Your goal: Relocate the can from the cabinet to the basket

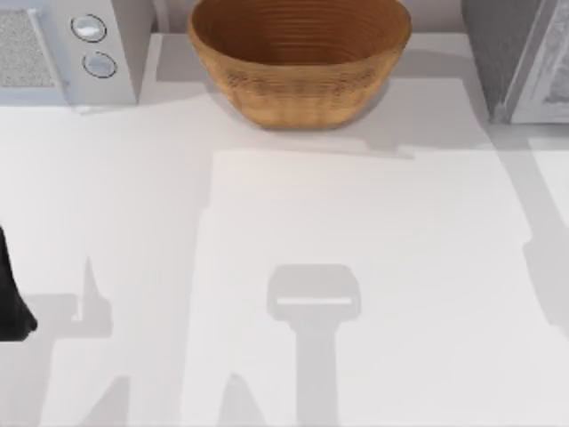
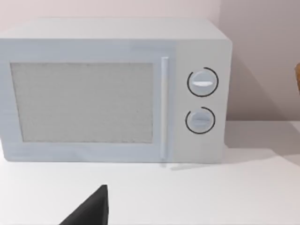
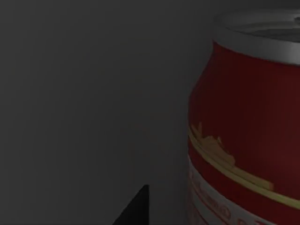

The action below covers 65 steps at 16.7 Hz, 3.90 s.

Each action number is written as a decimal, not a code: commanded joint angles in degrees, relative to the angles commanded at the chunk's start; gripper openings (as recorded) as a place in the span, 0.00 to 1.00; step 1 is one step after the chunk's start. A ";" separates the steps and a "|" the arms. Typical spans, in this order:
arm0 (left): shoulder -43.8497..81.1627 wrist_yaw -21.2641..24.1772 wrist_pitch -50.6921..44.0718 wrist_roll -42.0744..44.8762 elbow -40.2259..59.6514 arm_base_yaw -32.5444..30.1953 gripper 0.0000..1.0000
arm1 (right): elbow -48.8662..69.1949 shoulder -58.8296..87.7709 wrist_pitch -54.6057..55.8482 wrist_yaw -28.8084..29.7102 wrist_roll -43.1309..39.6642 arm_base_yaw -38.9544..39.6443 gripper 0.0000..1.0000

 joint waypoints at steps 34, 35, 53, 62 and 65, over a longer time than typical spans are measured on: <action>0.00 0.00 0.00 0.00 0.00 0.00 1.00 | -14.64 -28.69 -14.40 5.93 0.17 6.33 0.00; 0.00 0.00 0.00 0.00 0.00 0.00 1.00 | -14.64 -28.69 -14.40 5.93 0.17 6.33 0.00; 0.00 0.00 0.00 0.00 0.00 0.00 1.00 | -103.93 -84.63 12.09 -3.79 -0.34 -2.13 0.00; 0.00 0.00 0.00 0.00 0.00 0.00 1.00 | -136.98 -111.13 24.99 -8.14 -0.66 -6.36 0.00; 0.00 0.00 0.00 0.00 0.00 0.00 1.00 | -137.62 -111.75 25.33 -8.25 -0.67 -6.47 0.00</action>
